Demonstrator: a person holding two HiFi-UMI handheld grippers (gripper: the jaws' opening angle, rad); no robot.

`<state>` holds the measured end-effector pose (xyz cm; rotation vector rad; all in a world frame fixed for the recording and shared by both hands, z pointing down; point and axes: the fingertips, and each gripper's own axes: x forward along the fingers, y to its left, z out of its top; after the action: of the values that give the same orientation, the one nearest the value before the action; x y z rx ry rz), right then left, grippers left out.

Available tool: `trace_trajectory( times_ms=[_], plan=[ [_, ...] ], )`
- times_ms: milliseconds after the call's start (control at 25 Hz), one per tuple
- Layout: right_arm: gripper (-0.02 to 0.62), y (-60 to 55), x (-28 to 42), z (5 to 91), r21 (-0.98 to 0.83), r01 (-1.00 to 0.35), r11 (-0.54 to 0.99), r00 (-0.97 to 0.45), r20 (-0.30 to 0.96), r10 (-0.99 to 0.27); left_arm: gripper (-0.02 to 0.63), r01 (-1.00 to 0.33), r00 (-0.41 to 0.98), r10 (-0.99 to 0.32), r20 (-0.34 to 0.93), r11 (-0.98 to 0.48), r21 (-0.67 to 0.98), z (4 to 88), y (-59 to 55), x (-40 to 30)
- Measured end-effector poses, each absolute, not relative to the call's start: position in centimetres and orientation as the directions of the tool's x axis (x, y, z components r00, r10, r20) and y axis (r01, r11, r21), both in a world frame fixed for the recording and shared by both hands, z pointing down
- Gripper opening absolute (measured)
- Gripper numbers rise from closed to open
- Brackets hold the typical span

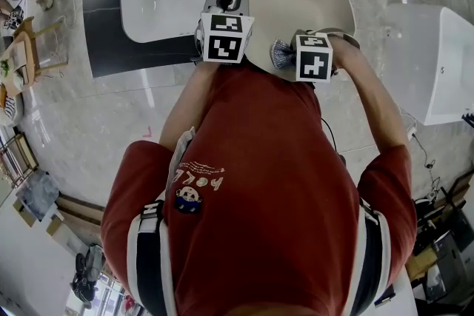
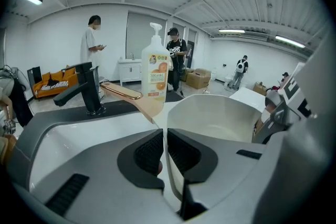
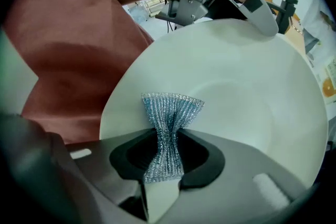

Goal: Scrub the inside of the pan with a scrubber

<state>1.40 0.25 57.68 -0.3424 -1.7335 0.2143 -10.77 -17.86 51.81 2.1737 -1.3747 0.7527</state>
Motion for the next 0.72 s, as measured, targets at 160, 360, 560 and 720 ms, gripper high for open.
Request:
trace_trajectory(
  times_ms=[160, 360, 560, 720],
  plan=[
    [0.129, -0.3, 3.5, 58.1, -0.273, 0.099, 0.957, -0.063, 0.958, 0.28, 0.032, -0.913, 0.339, -0.677, 0.653, -0.405, 0.054, 51.6, -17.8, -10.7],
    [0.135, -1.3, 5.6, 58.7, -0.19, 0.074, 0.979, 0.027, 0.982, 0.189, 0.034, -0.905, 0.345, -0.687, 0.64, -0.423, 0.034, 51.7, -17.8, -10.5],
    [0.14, -3.0, 7.1, 59.3, -0.108, 0.055, 0.993, 0.076, 0.992, 0.104, 0.034, -0.905, 0.346, -0.69, 0.635, -0.425, 0.031, 51.8, -17.9, -10.4],
    [0.14, -4.9, 8.5, 59.3, -0.025, 0.024, 0.999, 0.105, 0.994, 0.022, 0.035, -0.904, 0.344, -0.694, 0.632, -0.428, 0.023, 51.8, -17.9, -10.3]
  ],
)
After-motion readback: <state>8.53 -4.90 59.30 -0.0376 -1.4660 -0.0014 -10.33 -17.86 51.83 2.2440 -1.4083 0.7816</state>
